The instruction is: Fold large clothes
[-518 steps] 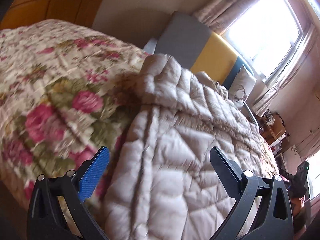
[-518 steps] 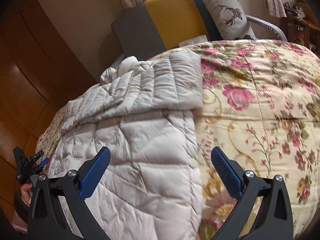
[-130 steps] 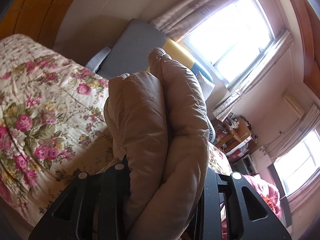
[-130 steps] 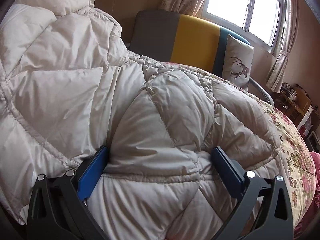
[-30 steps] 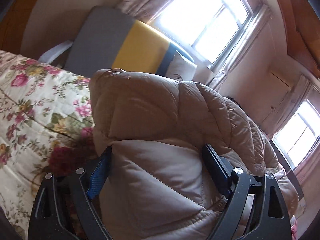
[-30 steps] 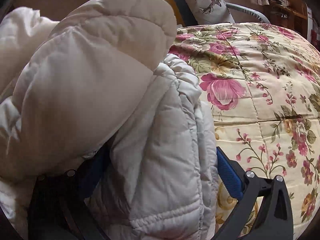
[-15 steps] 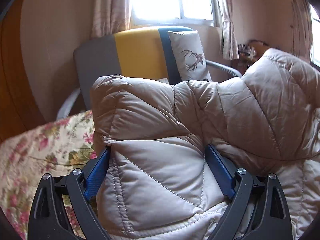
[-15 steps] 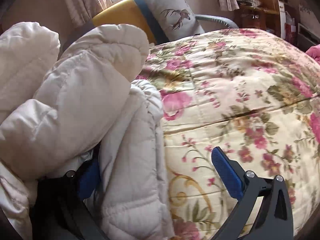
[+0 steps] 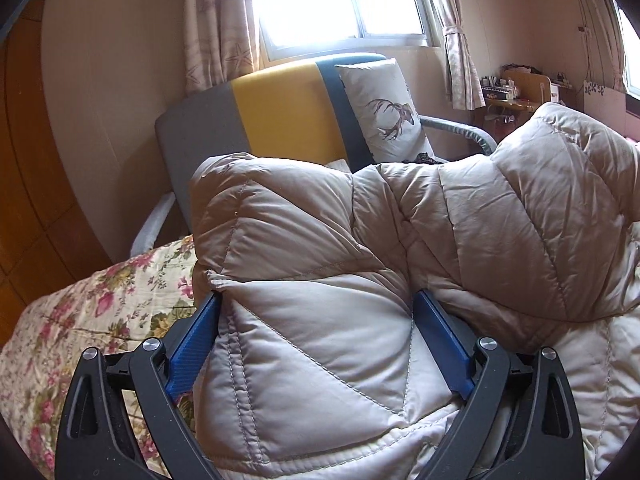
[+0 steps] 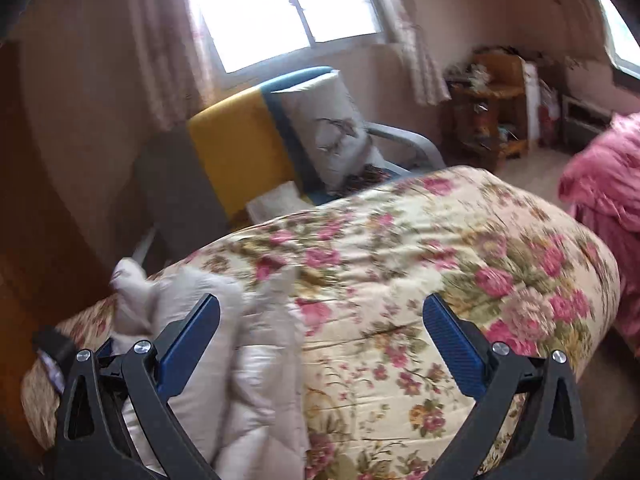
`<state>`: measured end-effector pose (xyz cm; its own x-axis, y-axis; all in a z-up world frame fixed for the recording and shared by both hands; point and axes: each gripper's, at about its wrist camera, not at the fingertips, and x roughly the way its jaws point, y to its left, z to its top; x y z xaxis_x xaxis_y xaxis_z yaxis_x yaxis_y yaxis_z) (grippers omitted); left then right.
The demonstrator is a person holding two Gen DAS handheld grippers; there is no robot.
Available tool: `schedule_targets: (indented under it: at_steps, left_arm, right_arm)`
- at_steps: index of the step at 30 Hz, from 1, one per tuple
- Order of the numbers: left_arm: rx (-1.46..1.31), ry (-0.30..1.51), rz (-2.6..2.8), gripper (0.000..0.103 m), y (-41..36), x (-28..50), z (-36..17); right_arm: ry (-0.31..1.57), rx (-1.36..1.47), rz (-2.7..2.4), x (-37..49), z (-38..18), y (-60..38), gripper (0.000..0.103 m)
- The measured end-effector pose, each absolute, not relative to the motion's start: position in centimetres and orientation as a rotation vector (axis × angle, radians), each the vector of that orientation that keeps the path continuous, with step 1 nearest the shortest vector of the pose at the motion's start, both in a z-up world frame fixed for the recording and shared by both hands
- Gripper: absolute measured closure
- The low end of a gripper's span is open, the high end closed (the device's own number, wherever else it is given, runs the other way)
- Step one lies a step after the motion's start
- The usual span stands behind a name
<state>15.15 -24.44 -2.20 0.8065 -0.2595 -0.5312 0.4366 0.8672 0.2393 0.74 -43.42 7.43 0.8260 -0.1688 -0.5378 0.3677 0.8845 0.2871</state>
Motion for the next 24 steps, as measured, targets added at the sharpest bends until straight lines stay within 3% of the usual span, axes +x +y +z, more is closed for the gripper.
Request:
schedule_targets:
  at_steps: [4, 7, 14, 15, 16, 19, 21, 24]
  left_arm:
    - [0.373, 0.488, -0.358, 0.008, -24.5, 14.7, -2.1]
    - [0.370, 0.475, -0.339, 0.005, -24.3, 14.6, -1.9]
    - [0.342, 0.457, -0.354, 0.004, -23.9, 14.2, -1.5]
    - [0.334, 0.458, -0.353, 0.004, -23.7, 14.3, -1.5]
    - [0.319, 0.460, -0.354, 0.004, -23.5, 14.3, -1.3]
    - [0.231, 0.457, -0.353, 0.004, -21.2, 14.5, -0.7]
    - [0.152, 0.445, -0.344, 0.004, -19.2, 14.5, -0.3]
    - [0.062, 0.429, -0.304, 0.004, -17.0, 14.5, 0.0]
  right_arm:
    - [0.652, 0.225, -0.225, 4.7, 7.4, -36.2, 0.002]
    - [0.758, 0.192, -0.274, 7.0, 4.5, -35.6, 0.002]
    - [0.801, 0.613, -0.156, 6.5, -2.3, -42.5, 0.004]
    - [0.808, 0.640, -0.095, 6.9, -2.9, -42.5, 0.016]
    - [0.811, 0.670, -0.025, 7.4, -3.2, -42.5, 0.036]
    - [0.770, 0.530, 0.072, 8.4, -1.7, -40.2, 0.052]
    - [0.702, 0.423, 0.188, 8.5, 0.2, -37.9, 0.059]
    - [0.635, 0.483, 0.352, 9.0, 0.7, -37.3, 0.065]
